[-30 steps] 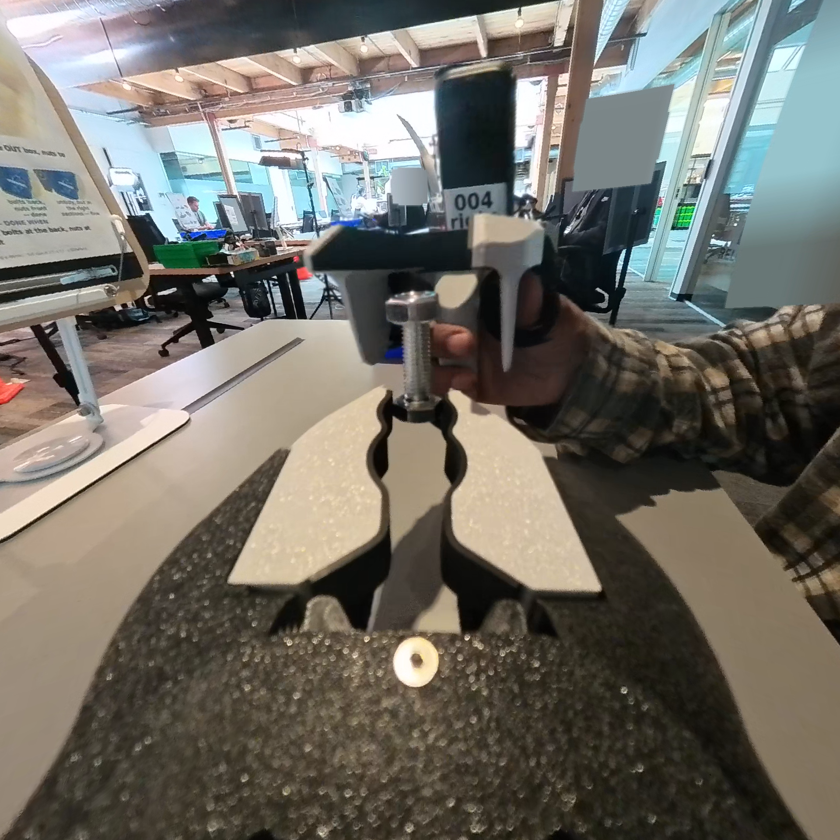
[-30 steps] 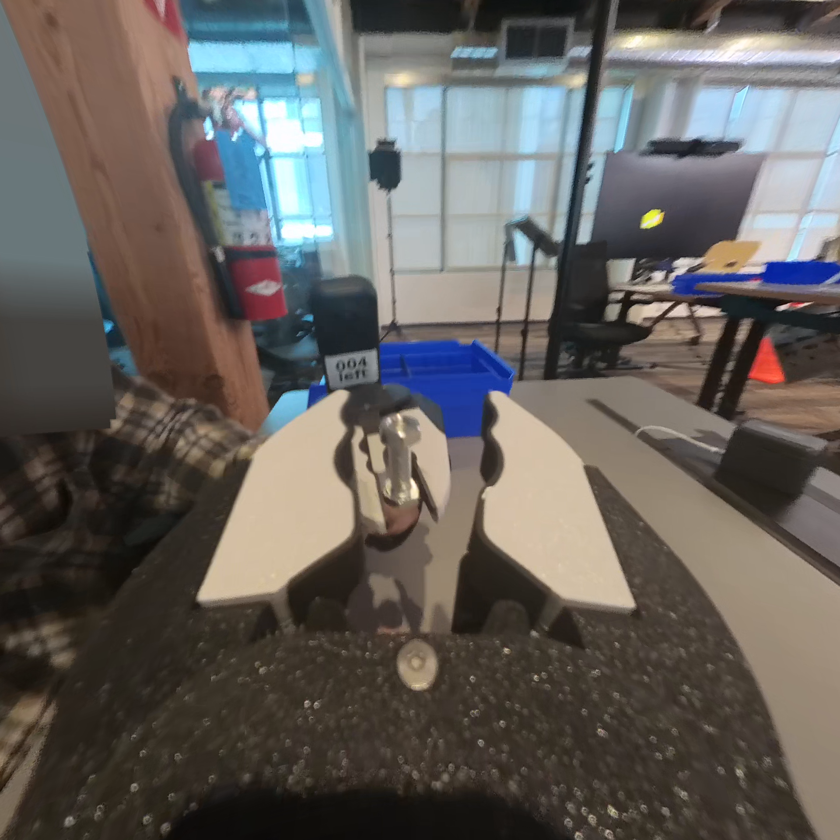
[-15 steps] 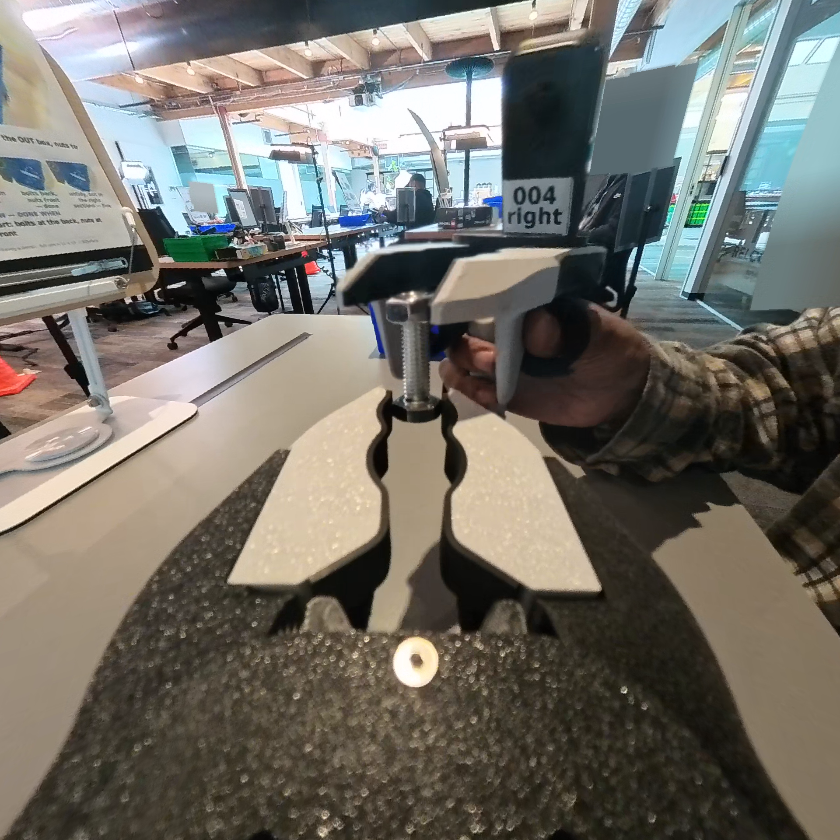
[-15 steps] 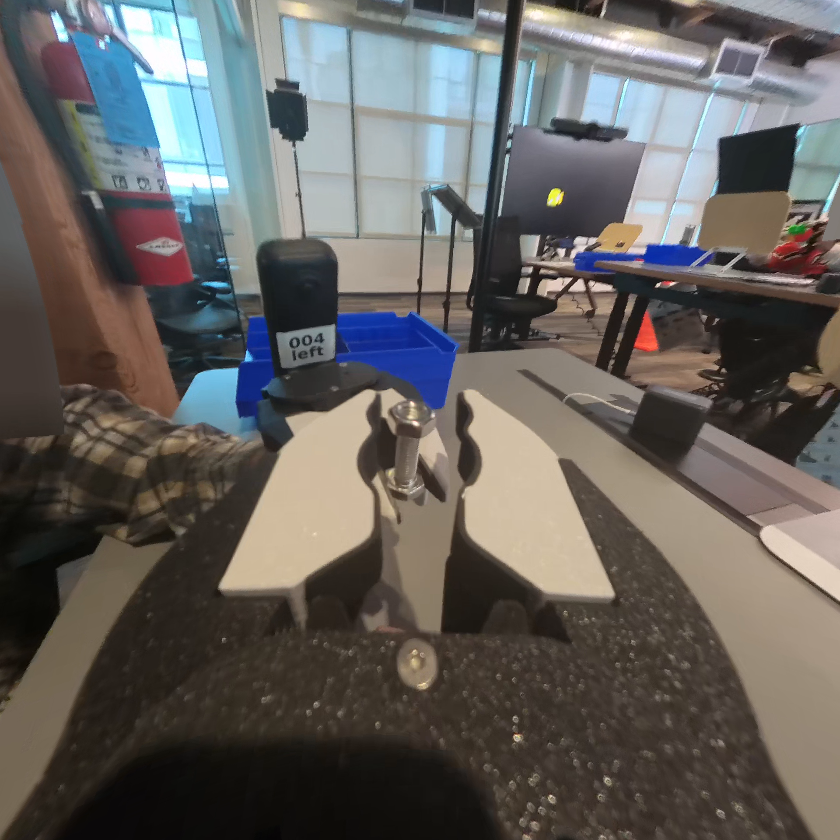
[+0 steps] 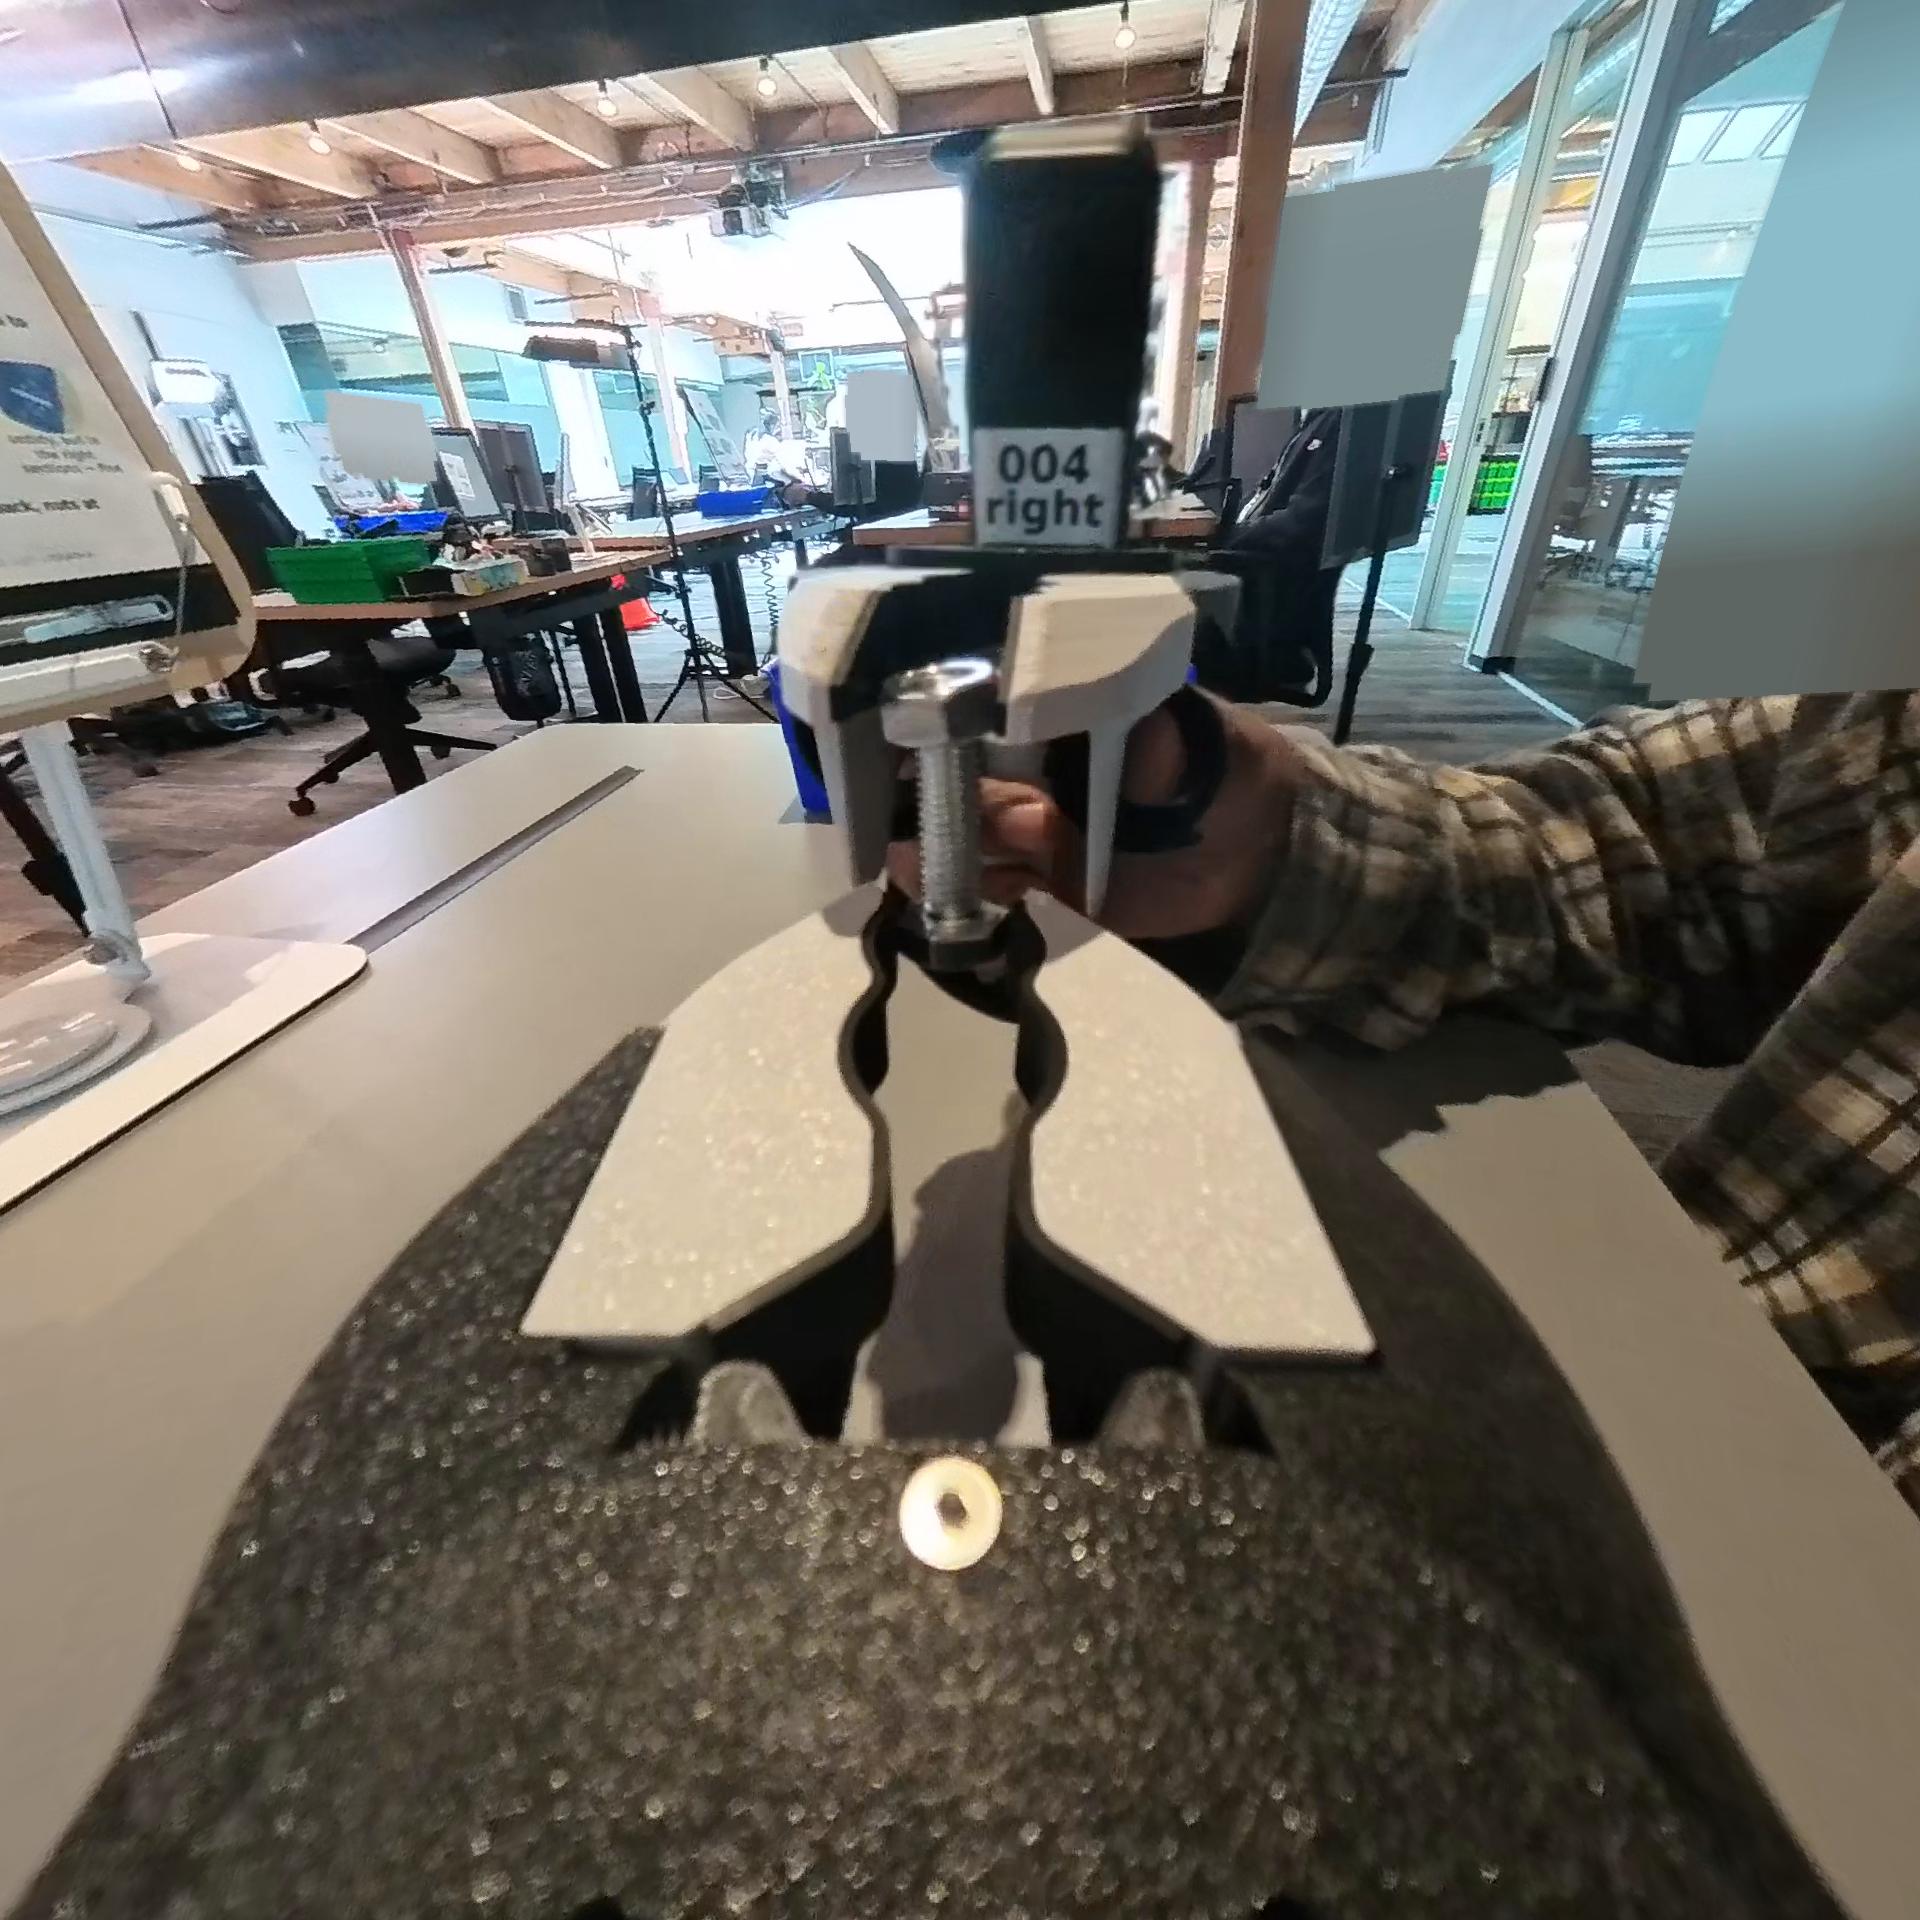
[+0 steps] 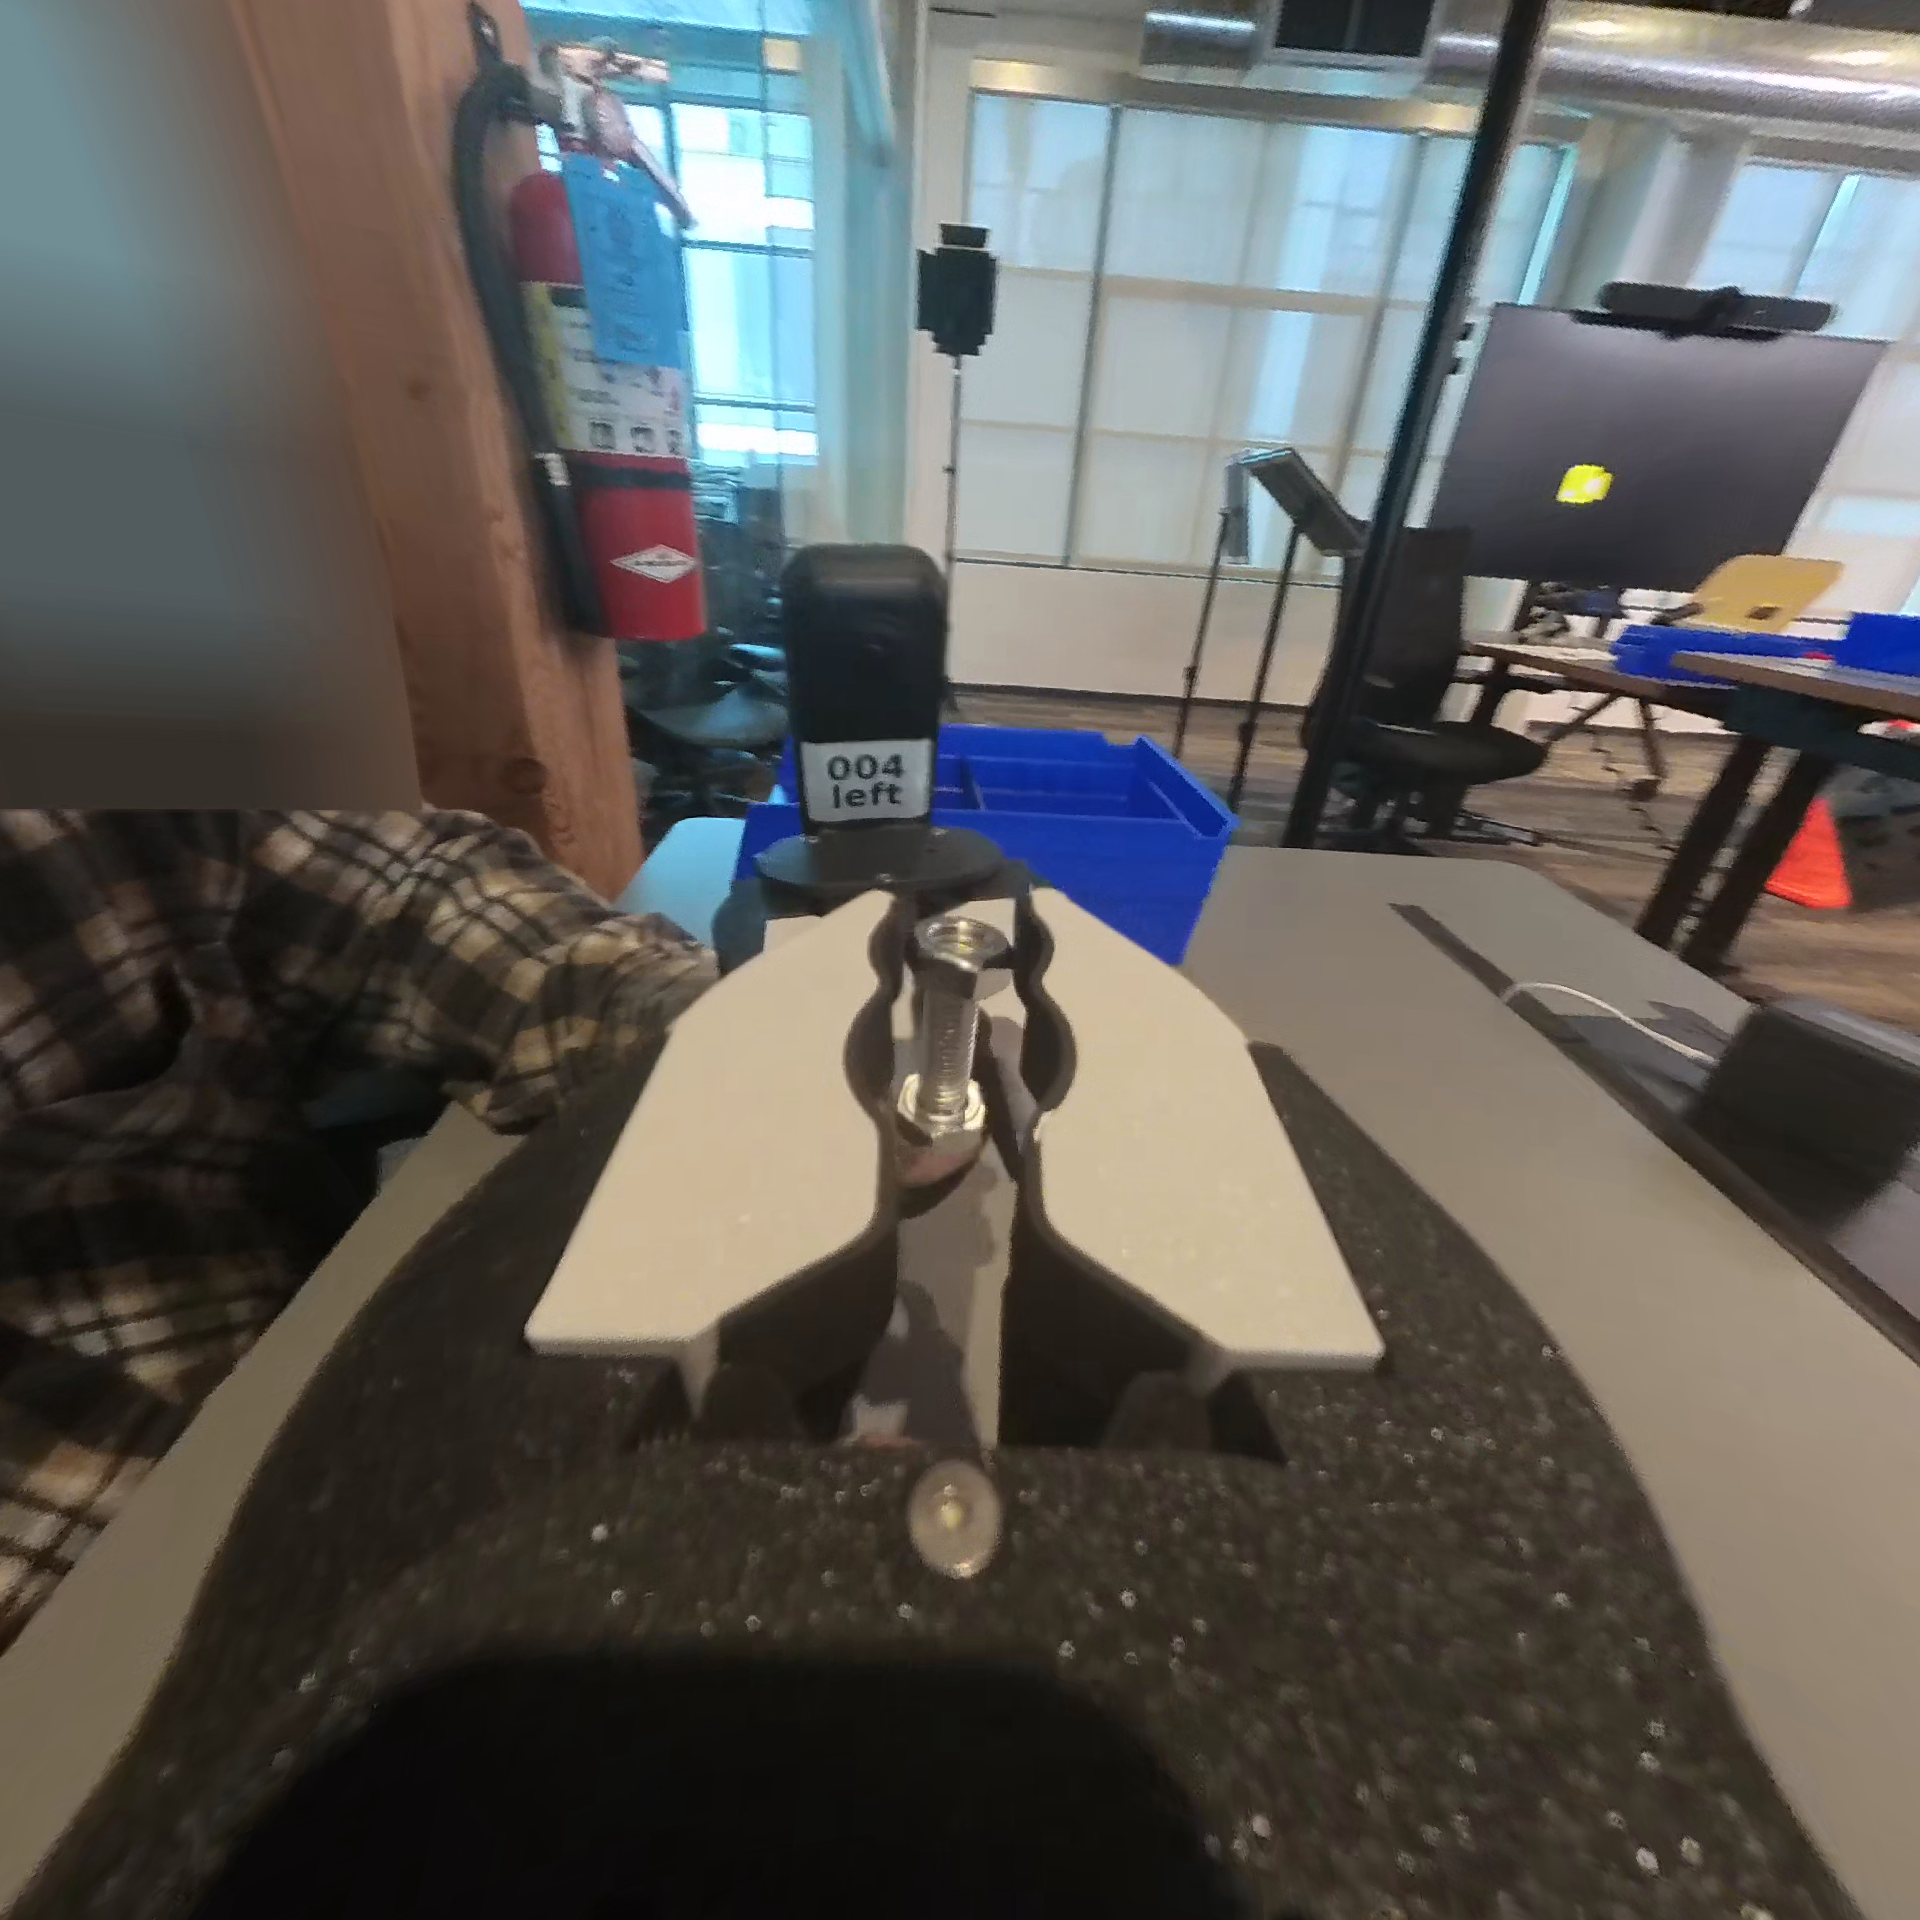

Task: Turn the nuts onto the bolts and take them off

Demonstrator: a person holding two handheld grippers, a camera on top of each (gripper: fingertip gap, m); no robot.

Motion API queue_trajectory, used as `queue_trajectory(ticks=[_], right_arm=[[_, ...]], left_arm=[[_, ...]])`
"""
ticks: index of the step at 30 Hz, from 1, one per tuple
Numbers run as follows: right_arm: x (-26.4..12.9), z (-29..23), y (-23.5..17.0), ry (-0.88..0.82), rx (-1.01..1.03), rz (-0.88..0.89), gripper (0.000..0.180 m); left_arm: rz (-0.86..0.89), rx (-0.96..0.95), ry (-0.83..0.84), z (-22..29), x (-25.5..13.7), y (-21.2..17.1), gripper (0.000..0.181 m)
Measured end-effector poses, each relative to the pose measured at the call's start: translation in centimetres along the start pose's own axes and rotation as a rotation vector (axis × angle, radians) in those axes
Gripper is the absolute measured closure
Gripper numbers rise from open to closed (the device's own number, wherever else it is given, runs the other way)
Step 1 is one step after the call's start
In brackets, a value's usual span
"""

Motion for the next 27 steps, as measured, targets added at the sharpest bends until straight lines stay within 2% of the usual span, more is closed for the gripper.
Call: queue_trajectory(ticks=[6, 27], right_arm=[[-0.35, 0.58, -0.15, 0.088, -0.001, -0.019, 0.161], [-0.29, 1.04, -0.34, 0.113, 0.049, 0.011, 0.160]], left_arm=[[-0.007, -0.001, -0.015, 0.10, 0.11, -0.19, 0.161], [0.003, -0.003, -0.004, 0.07, -0.04, -0.11, 0.162]])
Point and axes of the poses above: each gripper's, where its closed fingertips meet, x out along the fingers, y out of its top, z = x × y across the jaws, the point moved 9 cm from there along -x, back along the fingers, and after that the axes turned 5 degrees about x, right-handed, at the moved point
